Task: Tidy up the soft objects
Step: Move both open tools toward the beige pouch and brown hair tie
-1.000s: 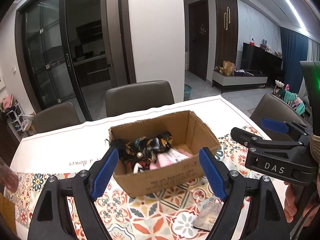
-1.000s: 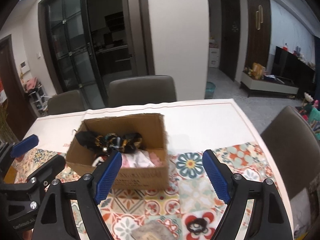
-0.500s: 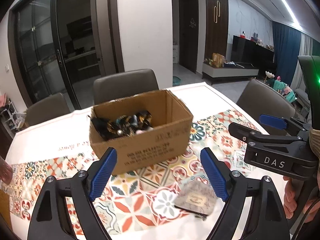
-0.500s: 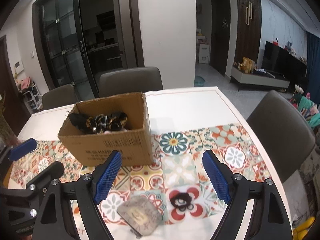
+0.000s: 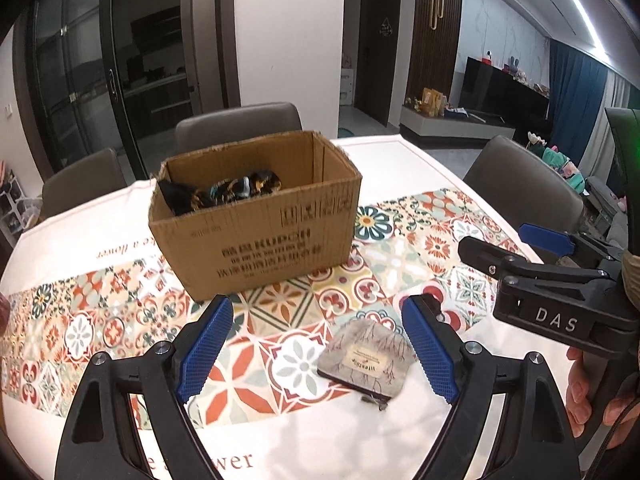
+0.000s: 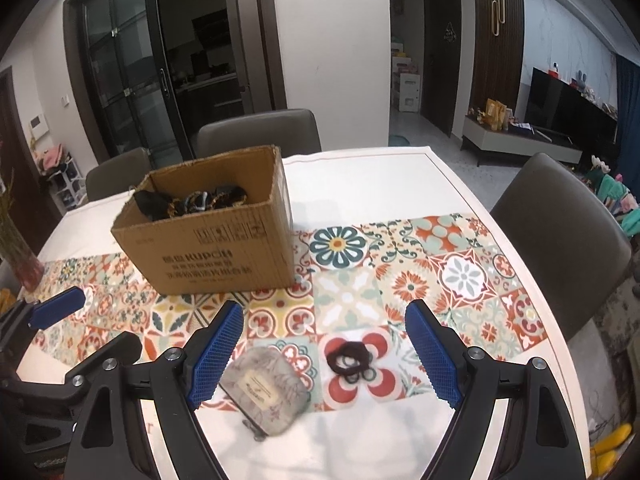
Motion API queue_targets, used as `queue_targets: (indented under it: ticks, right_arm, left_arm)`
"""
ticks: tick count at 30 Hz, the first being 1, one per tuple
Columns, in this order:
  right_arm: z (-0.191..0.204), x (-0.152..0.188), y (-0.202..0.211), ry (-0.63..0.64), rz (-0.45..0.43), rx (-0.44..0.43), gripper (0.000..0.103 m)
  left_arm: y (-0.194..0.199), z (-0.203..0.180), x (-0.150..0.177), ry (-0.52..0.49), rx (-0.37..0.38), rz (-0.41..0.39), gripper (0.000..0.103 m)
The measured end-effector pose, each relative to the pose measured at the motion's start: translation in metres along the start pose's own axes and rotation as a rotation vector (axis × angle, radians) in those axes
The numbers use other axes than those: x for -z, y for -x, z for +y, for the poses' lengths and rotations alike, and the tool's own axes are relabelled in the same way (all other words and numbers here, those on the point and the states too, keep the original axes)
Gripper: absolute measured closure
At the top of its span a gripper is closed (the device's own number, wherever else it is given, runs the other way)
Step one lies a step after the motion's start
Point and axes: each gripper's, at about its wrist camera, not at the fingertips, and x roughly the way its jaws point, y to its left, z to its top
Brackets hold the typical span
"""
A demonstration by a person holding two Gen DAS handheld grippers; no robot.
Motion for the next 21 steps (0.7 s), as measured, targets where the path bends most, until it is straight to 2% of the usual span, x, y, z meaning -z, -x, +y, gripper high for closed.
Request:
queue_targets:
  ticks: [5, 21]
  right_arm:
    - [-0.008, 0.01, -0.007, -0.021, 0.022, 0.0, 0.019]
    - [-0.026, 0.044, -0.042, -0.068, 0.1, -0.01, 0.019]
  left_arm:
    - [-0.011, -0.004, 0.011, 0.01, 0.017, 0.036, 0.016]
    - [-0.051, -0.017, 0.032, -0.045, 0.072, 0.119, 0.016]
